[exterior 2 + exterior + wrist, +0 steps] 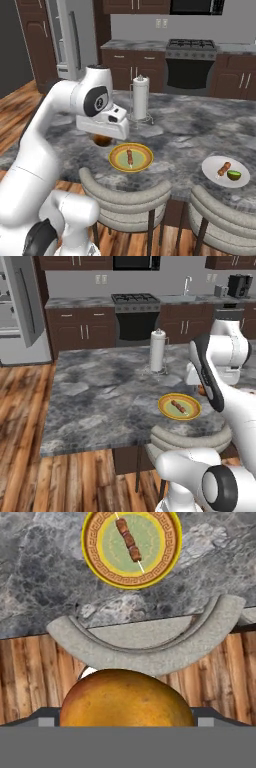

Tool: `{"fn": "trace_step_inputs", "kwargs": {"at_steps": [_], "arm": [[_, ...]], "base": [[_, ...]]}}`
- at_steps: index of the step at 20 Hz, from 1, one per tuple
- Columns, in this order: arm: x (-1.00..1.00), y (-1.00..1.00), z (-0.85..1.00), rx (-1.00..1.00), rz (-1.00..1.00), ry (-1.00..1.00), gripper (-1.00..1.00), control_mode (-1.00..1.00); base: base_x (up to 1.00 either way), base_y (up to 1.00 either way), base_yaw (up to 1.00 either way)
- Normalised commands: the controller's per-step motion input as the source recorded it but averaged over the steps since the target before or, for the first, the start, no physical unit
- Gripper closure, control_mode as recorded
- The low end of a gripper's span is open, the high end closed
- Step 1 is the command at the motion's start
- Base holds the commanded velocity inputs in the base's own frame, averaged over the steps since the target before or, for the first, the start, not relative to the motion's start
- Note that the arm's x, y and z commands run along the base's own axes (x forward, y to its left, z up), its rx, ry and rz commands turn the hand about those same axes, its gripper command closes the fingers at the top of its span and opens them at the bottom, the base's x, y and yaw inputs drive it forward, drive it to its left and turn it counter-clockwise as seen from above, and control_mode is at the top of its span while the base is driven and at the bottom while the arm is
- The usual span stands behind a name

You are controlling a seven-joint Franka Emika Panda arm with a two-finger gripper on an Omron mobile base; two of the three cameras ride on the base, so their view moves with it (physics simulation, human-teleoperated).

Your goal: Pick up the kiwi and mango from the fridge and place one fruit on each plate on the dining counter.

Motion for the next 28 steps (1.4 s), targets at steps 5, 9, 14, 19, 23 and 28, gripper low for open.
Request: {"fn": "trace_step_inputs", "kwargs": {"at_steps": [5, 9, 14, 19, 23, 28], "arm": [[0.39, -0.12, -0.46, 0.00, 0.00, 0.08, 1.00, -1.00], [0.34, -0.34, -0.49, 0.00, 0.00, 0.06, 1.00, -1.00], [0.37, -0.31, -0.45, 0.00, 0.00, 0.05, 1.00, -1.00], [0.48, -0.19, -0.46, 0.00, 0.00, 0.03, 1.00, -1.00], [0.48, -0.07, -0.50, 0.00, 0.00, 0.00, 1.00, -1.00], [0.46, 0.00, -0.49, 0.00, 0.00, 0.00, 1.00, -1.00]], "base": [[0.00, 0.00, 0.00], [0.00, 0.00, 0.00], [0.00, 0.00, 0.00], [0.00, 0.00, 0.00], [0.00, 0.00, 0.00], [0.00, 0.00, 0.00]]}}
